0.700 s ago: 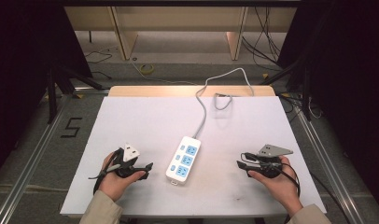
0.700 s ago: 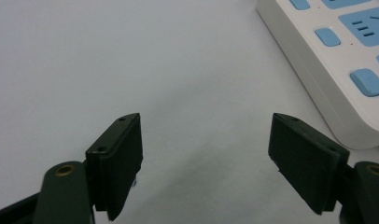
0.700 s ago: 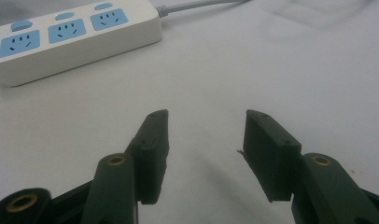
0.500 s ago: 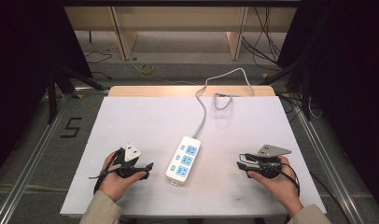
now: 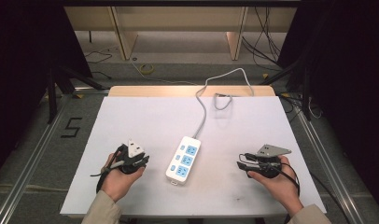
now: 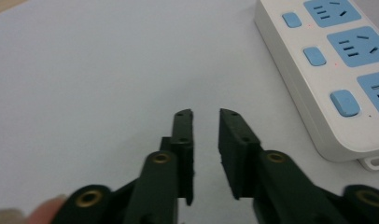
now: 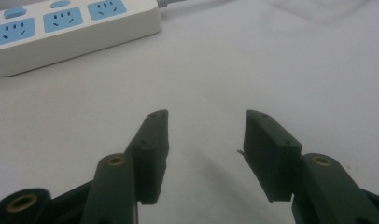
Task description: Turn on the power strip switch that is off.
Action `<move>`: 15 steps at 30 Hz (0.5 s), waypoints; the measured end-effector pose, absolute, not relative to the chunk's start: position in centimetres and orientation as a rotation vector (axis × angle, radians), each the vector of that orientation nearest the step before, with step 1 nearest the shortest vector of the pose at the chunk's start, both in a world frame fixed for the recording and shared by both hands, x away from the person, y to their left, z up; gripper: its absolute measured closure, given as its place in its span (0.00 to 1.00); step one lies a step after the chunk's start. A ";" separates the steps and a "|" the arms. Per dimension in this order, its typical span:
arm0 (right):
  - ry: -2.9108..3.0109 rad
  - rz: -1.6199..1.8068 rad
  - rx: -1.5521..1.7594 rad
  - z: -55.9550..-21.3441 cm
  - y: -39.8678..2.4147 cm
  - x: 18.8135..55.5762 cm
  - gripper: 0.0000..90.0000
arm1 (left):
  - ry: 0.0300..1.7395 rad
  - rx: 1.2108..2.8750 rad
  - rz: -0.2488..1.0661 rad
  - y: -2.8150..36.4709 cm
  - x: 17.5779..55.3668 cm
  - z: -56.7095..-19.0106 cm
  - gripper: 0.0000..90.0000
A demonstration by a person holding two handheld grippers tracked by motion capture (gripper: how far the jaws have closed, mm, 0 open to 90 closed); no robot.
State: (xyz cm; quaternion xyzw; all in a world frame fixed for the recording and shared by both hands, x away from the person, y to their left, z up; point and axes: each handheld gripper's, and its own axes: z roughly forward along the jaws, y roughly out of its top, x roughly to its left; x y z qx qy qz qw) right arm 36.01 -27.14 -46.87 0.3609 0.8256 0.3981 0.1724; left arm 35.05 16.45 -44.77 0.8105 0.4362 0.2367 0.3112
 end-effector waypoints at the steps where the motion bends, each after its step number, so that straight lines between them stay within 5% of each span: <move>1: 2.344 1.130 1.024 -46.9 -27.1 36.0 0.57 | 1.157 2.149 0.612 16.4 35.1 -44.7 0.96; 15: 2.350 1.125 1.028 -46.8 -27.0 36.0 0.55 | 1.239 2.180 0.481 15.3 35.4 -43.5 1.00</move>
